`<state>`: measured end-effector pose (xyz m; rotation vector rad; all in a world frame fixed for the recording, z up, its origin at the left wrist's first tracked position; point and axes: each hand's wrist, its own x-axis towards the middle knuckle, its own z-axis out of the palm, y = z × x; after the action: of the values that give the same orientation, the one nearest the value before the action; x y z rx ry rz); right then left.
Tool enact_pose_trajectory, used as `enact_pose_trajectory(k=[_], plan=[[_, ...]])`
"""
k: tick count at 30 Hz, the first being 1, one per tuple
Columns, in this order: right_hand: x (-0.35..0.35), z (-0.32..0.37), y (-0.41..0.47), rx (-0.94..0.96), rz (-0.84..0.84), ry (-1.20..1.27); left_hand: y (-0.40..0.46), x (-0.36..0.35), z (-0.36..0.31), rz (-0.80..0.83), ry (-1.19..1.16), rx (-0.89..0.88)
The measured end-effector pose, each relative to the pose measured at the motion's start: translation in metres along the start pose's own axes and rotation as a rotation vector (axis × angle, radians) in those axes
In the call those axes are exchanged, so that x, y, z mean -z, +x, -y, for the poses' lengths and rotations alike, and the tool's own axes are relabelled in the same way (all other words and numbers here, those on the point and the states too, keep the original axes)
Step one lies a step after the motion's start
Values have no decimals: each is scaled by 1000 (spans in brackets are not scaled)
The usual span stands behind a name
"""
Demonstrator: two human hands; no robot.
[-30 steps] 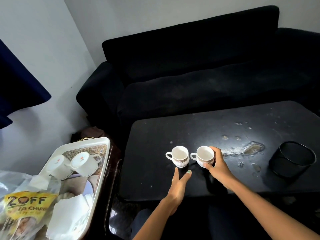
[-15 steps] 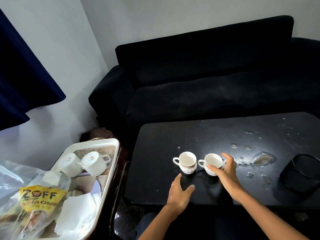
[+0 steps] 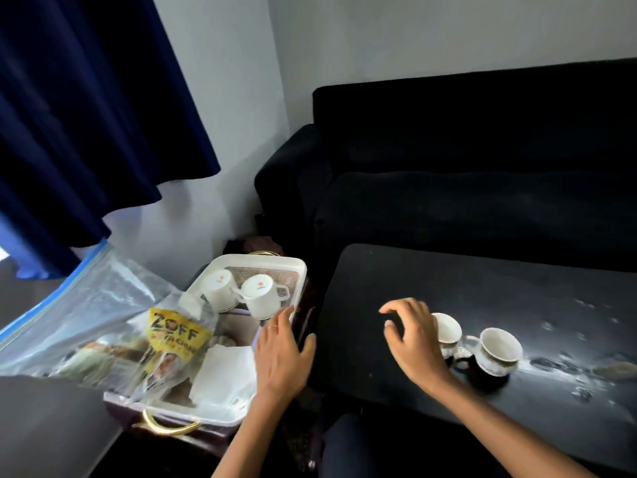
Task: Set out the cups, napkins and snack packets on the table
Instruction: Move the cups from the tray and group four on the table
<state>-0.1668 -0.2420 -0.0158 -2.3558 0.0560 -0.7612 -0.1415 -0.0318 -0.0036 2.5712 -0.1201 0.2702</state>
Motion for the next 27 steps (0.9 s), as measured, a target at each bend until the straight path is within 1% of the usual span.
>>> enact_pose_trajectory(k=[2, 5, 7, 10, 12, 14, 18, 20, 21, 23, 27], plan=[[-18, 21, 8, 44, 108, 1, -5, 3, 20, 20, 130, 78], [-47, 45, 21, 109, 295, -17, -10, -4, 36, 109, 248, 144], [-64, 61, 32, 127, 422, -56, -12, -10, 42, 136, 297, 132], [-89, 80, 49, 113, 562, -146, -14, -17, 48, 145, 344, 82], [-106, 89, 58, 72, 653, -187, -14, -20, 52, 133, 337, 57], [-121, 96, 67, 9, 708, -202, -12, -22, 54, 116, 313, 46], [-143, 102, 80, -135, 751, -188, -12, -24, 53, 112, 285, 49], [-151, 104, 83, -170, 774, -197, -12, -24, 54, 111, 267, 55], [-154, 105, 84, -170, 761, -224, -11, -24, 54, 107, 257, 56], [-157, 106, 85, -162, 685, -264, -11, -24, 54, 98, 249, 54], [-152, 103, 80, -138, 589, -249, -11, -24, 53, 94, 236, 53]])
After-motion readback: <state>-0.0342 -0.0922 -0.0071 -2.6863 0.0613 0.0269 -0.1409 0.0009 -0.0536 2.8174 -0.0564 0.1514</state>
